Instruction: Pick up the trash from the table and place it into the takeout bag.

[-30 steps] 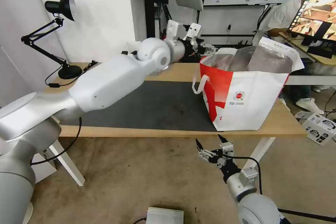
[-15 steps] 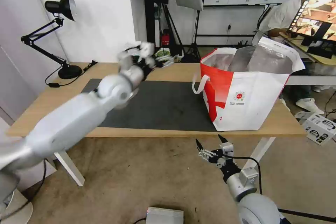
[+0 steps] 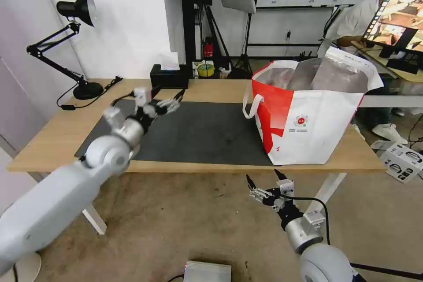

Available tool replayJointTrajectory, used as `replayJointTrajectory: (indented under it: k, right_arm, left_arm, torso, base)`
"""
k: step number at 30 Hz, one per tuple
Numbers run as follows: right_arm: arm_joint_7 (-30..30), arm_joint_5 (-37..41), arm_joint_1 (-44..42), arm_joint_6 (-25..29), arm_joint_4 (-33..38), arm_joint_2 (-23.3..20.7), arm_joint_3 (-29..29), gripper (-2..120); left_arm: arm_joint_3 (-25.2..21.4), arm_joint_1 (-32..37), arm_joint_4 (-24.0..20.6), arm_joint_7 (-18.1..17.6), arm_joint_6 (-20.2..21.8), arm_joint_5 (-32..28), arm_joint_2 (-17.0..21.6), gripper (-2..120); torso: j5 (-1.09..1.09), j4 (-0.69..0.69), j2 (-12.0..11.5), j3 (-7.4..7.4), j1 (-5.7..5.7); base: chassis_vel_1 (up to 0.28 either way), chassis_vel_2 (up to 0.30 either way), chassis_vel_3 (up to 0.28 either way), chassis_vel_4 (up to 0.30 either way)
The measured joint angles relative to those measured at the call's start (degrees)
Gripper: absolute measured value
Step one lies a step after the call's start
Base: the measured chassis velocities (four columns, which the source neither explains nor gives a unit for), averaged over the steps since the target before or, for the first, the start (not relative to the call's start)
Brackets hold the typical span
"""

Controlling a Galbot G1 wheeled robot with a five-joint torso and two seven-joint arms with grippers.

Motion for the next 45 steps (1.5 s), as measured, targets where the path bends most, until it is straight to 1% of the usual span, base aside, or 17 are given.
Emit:
replayJointTrajectory:
  k: [3, 4, 6, 7, 9, 10, 14, 16, 17, 19, 20, 23, 25, 27, 31, 34, 45]
  right_arm:
    - [0.0, 0.0, 0.0, 0.0, 0.0, 0.0, 0.0, 100]
    - [0.0, 0.0, 0.0, 0.0, 0.0, 0.0, 0.0, 100]
    - [0.01, 0.0, 0.0, 0.0, 0.0, 0.0, 0.0, 100]
    - [0.01, 0.0, 0.0, 0.0, 0.0, 0.0, 0.0, 100]
    - [0.0, 0.0, 0.0, 0.0, 0.0, 0.0, 0.0, 100]
    - [0.0, 0.0, 0.0, 0.0, 0.0, 0.0, 0.0, 100]
    - [0.0, 0.0, 0.0, 0.0, 0.0, 0.0, 0.0, 100]
    - [0.0, 0.0, 0.0, 0.0, 0.0, 0.0, 0.0, 100]
    - [0.0, 0.0, 0.0, 0.0, 0.0, 0.0, 0.0, 100]
    - [0.0, 0.0, 0.0, 0.0, 0.0, 0.0, 0.0, 100]
    - [0.0, 0.0, 0.0, 0.0, 0.0, 0.0, 0.0, 100]
    - [0.0, 0.0, 0.0, 0.0, 0.0, 0.0, 0.0, 100]
    - [0.0, 0.0, 0.0, 0.0, 0.0, 0.0, 0.0, 100]
    - [0.0, 0.0, 0.0, 0.0, 0.0, 0.0, 0.0, 100]
    - [0.0, 0.0, 0.0, 0.0, 0.0, 0.0, 0.0, 100]
    - [0.0, 0.0, 0.0, 0.0, 0.0, 0.0, 0.0, 100]
    - [0.0, 0.0, 0.0, 0.0, 0.0, 0.0, 0.0, 100]
  left_arm:
    - [-5.38, 7.76, -1.39, 0.8, -2.49, 1.32, 0.54, 100]
    - [-5.38, 7.76, -1.39, 0.8, -2.49, 1.32, 0.54, 100]
    - [-7.82, 11.28, -1.77, 1.47, -4.29, 2.18, 0.31, 100]
    - [-9.68, 14.0, -1.94, 1.9, -5.47, 3.37, -0.65, 100]
    - [-10.43, 15.02, -2.02, 2.0, -5.73, 3.9, -1.22, 100]
    - [-11.55, 16.45, -2.14, 2.03, -6.23, 4.67, -1.93, 100]
    - [-15.79, 21.28, -2.25, 2.05, -8.84, 7.5, -3.98, 100]
    - [-18.22, 23.73, -2.49, 2.15, -9.42, 8.44, -4.84, 100]
    - [-18.22, 23.73, -2.49, 2.15, -9.42, 8.44, -4.84, 100]
    - [-21.19, 27.31, -2.87, 2.51, -10.11, 10.02, -5.94, 100]
    - [-21.19, 27.31, -2.87, 2.51, -10.11, 10.02, -5.94, 100]
    - [-24.71, 32.24, -3.35, 2.99, -10.77, 12.65, -7.88, 100]
    - [-25.09, 32.81, -3.41, 3.03, -10.79, 13.0, -8.14, 100]
    - [-27.26, 36.5, -3.83, 3.38, -10.98, 15.48, -9.83, 100]
    - [-28.91, 38.75, -3.92, 3.65, -10.99, 16.54, -10.58, 100]
    - [-31.6, 42.26, -3.92, 4.31, -10.81, 17.8, -11.04, 100]
    - [-35.49, 48.3, -3.35, 4.73, -10.64, 19.03, -12.86, 100]
  torso:
    - [-0.02, -0.01, 0.0, -0.01, 0.0]
    - [-0.02, -0.01, 0.0, -0.01, 0.0]
    - [-0.02, 0.0, 0.0, 0.0, 0.0]
    - [-0.01, 0.02, 0.0, 0.0, 0.0]
    - [-0.02, -0.01, 0.0, 0.0, -0.01]
    - [-0.02, -0.03, 0.0, 0.0, 0.0]
    - [-0.02, -0.02, 0.0, 0.0, 0.0]
    - [-0.01, -0.02, 0.01, 0.0, 0.0]
    - [-0.01, -0.02, 0.01, 0.0, 0.0]
    - [-0.01, -0.01, 0.0, 0.0, 0.0]
    - [-0.01, -0.01, 0.0, 0.0, 0.0]
    - [-0.02, -0.01, 0.0, 0.0, 0.0]
    - [-0.01, -0.01, 0.0, 0.0, 0.0]
    - [-0.02, -0.01, 0.01, 0.0, 0.0]
    - [-0.01, -0.01, 0.01, 0.0, 0.0]
    - [-0.01, -0.01, 0.01, 0.0, 0.0]
    - [-0.02, -0.01, 0.01, 0.0, 0.0]
  base:
    - [0.0, 0.0, 0.0, 0.0]
    - [0.0, 0.0, 0.0, 0.0]
    - [0.0, 0.0, 0.0, 0.0]
    - [0.0, 0.0, 0.0, 0.0]
    - [0.0, 0.0, 0.0, 0.0]
    - [0.0, 0.0, 0.0, 0.0]
    - [0.0, 0.0, 0.0, 0.0]
    - [0.0, 0.0, 0.0, 0.0]
    - [0.0, 0.0, 0.0, 0.0]
    - [0.0, 0.0, 0.0, 0.0]
    - [0.0, 0.0, 0.0, 0.0]
    - [0.0, 0.0, 0.0, 0.0]
    - [0.0, 0.0, 0.0, 0.0]
    - [0.0, 0.0, 0.0, 0.0]
    - [0.0, 0.0, 0.0, 0.0]
    - [0.0, 0.0, 0.0, 0.0]
    - [0.0, 0.0, 0.0, 0.0]
